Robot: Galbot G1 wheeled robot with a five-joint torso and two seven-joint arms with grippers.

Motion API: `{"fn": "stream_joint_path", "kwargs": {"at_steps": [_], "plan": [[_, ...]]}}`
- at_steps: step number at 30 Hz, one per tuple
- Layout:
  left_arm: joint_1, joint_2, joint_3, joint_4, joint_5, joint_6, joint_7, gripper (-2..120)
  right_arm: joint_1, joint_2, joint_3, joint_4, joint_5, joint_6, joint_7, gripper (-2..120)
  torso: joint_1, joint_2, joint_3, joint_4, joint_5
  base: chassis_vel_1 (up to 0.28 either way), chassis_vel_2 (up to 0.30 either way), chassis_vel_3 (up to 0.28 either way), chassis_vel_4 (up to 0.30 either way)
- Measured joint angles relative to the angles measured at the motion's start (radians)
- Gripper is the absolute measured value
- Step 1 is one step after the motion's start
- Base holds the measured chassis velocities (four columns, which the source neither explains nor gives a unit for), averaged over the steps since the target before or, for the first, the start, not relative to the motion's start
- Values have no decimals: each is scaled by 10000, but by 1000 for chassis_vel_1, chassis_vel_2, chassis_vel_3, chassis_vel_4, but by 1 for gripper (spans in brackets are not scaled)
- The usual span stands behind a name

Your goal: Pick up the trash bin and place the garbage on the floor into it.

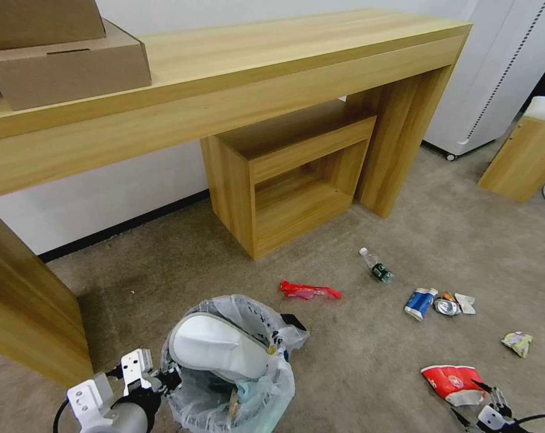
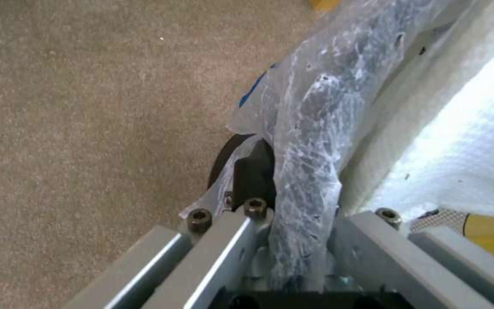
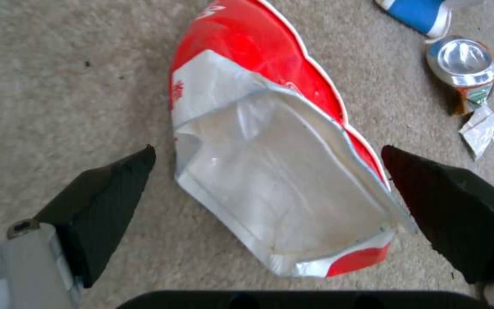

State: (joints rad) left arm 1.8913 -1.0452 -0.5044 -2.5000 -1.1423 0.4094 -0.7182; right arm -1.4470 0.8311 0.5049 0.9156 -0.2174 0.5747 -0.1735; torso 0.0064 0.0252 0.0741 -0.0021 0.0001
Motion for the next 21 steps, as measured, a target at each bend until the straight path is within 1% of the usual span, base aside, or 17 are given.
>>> {"fn": "stream_joint_path", "kwargs": {"at_steps": [10, 15, 21], "plan": [[7, -77, 125, 11, 271, -2, 57, 0, 550, 112, -244, -642, -26, 52, -5, 100, 0, 0, 0, -1, 0, 0, 0, 0, 0], [34, -113, 228, 52, 463, -11, 118, 0, 796, 244, -323, -961, -121, 164, 58, 100, 1, 0, 0, -3, -12, 0, 0, 0, 0], [-5, -131, 261, 116, 486, -22, 134, 0, 914, 314, -360, -1069, -139, 194, 72, 100, 1, 1, 0, -5, -12, 0, 0, 0, 0]]}}
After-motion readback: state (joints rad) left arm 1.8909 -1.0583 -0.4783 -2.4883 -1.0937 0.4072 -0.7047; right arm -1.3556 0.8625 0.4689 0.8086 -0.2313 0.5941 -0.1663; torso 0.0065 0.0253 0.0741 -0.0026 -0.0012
